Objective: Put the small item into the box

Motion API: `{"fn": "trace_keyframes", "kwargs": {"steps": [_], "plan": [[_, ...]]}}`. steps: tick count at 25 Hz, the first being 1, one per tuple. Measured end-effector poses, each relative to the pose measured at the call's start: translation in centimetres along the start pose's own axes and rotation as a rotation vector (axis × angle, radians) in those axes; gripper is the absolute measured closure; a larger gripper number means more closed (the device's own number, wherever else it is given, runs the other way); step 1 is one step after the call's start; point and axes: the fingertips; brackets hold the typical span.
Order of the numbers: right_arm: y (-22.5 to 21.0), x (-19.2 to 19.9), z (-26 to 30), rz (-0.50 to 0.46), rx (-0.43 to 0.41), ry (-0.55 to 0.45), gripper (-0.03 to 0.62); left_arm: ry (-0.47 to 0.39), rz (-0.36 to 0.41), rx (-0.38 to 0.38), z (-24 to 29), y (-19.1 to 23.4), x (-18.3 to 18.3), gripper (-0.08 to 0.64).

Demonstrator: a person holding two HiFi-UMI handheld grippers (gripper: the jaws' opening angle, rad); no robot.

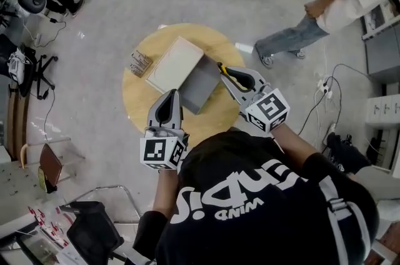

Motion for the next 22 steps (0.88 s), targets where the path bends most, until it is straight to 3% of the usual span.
{"fn": "trace_keyframes", "kwargs": {"steps": [11, 22], "plan": [[2.1, 4.0, 4.4, -0.244, -0.101, 0.091, 0.549, -0.001, -0.018, -0.027, -0.7, 1.1, 0.3, 0.551], [3.9, 12.0, 7.9, -0.507, -0.223, 0.252, 0.548, 0.004, -0.031, -0.058, -1.5, 2.2, 1.1, 0.551]]}}
Point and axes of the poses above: the fingertips, and each gripper's own axes: z forward along the fingers, y to its left, x out of its underside, and after that the axes turned 13 degrees about x, right-handed
